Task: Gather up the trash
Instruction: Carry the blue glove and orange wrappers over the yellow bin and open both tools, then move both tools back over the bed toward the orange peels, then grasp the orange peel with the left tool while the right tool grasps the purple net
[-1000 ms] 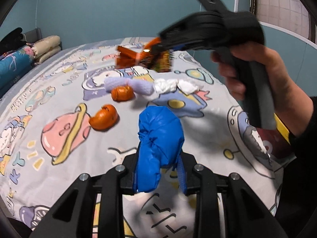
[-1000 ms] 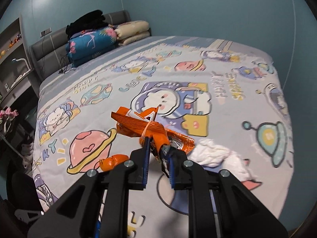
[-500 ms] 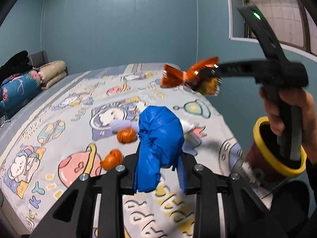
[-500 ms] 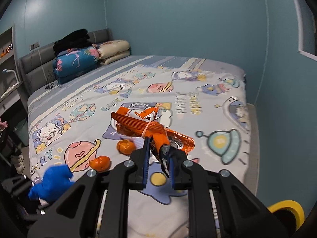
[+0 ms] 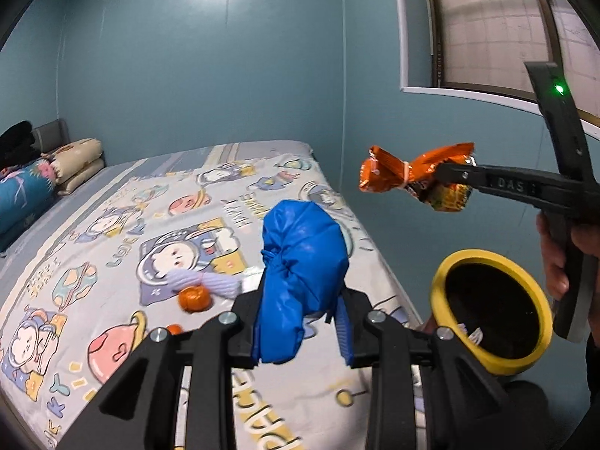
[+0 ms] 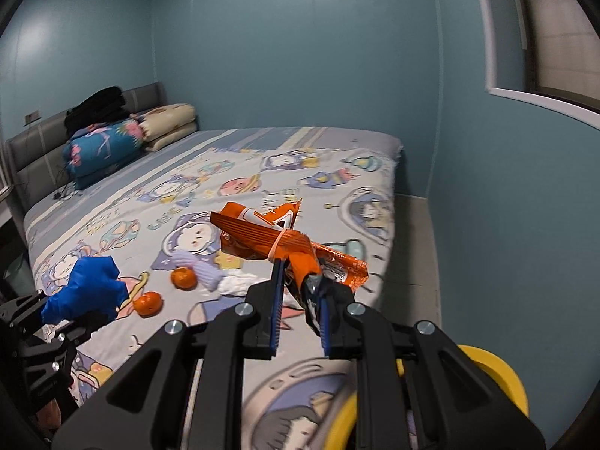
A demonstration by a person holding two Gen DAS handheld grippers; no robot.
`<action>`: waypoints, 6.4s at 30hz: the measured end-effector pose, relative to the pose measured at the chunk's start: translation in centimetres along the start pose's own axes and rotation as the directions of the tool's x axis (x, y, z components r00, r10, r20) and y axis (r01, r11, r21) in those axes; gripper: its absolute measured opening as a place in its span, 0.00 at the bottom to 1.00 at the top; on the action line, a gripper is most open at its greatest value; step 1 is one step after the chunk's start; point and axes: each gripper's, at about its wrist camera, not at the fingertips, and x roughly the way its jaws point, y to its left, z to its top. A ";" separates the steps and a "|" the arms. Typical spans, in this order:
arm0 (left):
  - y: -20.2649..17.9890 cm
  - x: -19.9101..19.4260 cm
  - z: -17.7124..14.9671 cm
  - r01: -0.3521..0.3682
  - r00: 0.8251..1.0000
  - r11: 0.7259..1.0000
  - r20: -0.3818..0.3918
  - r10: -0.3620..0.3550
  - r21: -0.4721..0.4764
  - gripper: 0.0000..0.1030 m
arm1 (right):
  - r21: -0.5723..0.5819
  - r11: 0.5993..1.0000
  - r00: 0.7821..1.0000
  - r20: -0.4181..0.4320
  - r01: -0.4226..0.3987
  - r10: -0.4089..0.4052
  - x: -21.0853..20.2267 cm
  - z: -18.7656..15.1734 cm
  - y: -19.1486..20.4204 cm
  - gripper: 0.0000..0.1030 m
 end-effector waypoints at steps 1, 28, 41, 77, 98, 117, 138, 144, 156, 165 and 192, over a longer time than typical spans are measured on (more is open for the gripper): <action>-0.7 0.1 0.3 0.005 1.000 1.000 0.002 -0.005 0.007 0.27 | 0.010 1.000 1.000 0.003 0.010 -0.010 -0.5 -0.2 -0.7 0.15; -15.6 8.2 1.0 0.255 0.962 0.964 -0.116 -0.246 0.071 0.27 | 0.204 0.940 0.962 -0.065 0.272 -0.264 -5.7 -8.1 -12.8 0.15; -18.8 12.5 -1.6 0.307 0.929 0.951 -0.227 -0.292 0.032 0.27 | 0.302 0.912 0.959 -0.155 0.276 -0.239 -3.2 -11.9 -15.6 0.15; -14.8 12.2 -2.3 0.310 0.923 0.947 -0.213 -0.320 -0.080 0.68 | 0.372 0.883 0.956 -0.174 0.287 -0.237 -4.0 -11.8 -16.2 0.37; 2.5 8.5 -0.9 0.027 0.991 0.982 -0.127 -0.052 -0.187 0.88 | 0.233 0.967 0.990 -0.114 0.106 -0.081 3.6 -4.2 -3.7 0.58; 17.5 11.8 -8.5 -0.194 0.952 0.922 -0.292 0.094 -0.335 0.88 | 0.115 0.993 0.959 -0.280 -0.012 0.044 18.9 -4.7 8.5 0.60; 21.7 14.9 -12.7 -0.237 0.924 0.892 -0.372 0.085 -0.385 0.86 | -0.086 0.975 0.898 -0.413 -0.203 0.151 30.7 -5.1 19.2 0.58; 22.1 16.2 -12.5 -0.219 0.923 0.895 -0.380 0.061 -0.389 0.69 | -0.101 0.969 0.874 -0.461 -0.225 0.155 33.7 -5.7 19.8 0.47; 21.2 17.9 -11.7 -0.228 0.918 0.906 -0.390 0.077 -0.356 0.50 | -0.198 0.948 0.868 -0.479 -0.250 0.129 37.1 -5.7 21.1 0.35; 20.7 17.3 -11.2 -0.221 0.924 0.907 -0.373 0.078 -0.358 0.40 | -0.169 0.960 0.891 -0.434 -0.225 0.132 38.2 -4.3 21.1 0.24; 13.3 5.6 -2.6 -0.048 0.976 0.936 -0.214 -0.029 -0.349 0.38 | 0.032 0.999 0.972 -0.236 -0.005 0.012 16.4 0.4 7.8 0.24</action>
